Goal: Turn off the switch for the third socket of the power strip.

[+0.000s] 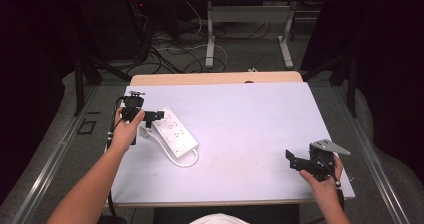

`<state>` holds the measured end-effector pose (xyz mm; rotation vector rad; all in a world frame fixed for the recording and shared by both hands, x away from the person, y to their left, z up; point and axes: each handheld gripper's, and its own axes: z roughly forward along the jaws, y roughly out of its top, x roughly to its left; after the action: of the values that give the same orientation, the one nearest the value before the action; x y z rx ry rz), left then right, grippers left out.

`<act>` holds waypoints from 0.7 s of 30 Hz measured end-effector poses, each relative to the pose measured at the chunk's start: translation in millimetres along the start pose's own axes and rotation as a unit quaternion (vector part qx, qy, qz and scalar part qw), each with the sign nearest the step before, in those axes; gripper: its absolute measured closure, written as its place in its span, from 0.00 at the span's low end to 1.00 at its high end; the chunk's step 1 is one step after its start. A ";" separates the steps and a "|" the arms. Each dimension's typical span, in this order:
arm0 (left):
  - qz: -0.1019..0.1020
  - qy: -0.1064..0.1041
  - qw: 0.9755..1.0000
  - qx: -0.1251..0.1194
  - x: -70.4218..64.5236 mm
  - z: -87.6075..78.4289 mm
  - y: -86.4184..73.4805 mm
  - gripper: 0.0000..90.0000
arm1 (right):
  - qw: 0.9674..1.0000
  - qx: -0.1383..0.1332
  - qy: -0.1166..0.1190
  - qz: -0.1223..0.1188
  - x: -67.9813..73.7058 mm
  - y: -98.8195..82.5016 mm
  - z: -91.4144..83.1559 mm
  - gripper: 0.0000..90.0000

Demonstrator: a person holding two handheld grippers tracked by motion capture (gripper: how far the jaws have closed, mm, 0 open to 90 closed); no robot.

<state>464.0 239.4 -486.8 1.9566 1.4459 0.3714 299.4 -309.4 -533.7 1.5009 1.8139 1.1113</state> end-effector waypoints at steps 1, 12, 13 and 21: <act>0.004 -0.003 1.000 -0.001 -1.2 -2.6 -0.2 0.00 | 1.000 -0.001 0.002 0.004 -0.3 0.2 0.3 0.08; 0.021 -0.036 0.998 -0.044 -20.1 -31.8 -11.1 0.00 | 1.000 0.004 -0.005 0.001 1.2 1.7 3.1 0.00; 0.016 -0.039 0.998 -0.048 -21.3 -33.6 -13.1 0.00 | 1.000 0.004 -0.006 0.002 1.2 1.7 3.6 0.00; 0.028 -0.046 0.996 -0.066 -26.4 -51.5 -27.7 0.00 | 1.000 0.010 0.000 0.002 2.1 2.3 3.6 0.00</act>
<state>404.5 237.2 -462.9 1.8867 1.2775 0.3872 303.1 -306.4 -533.4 1.5172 1.8271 1.0987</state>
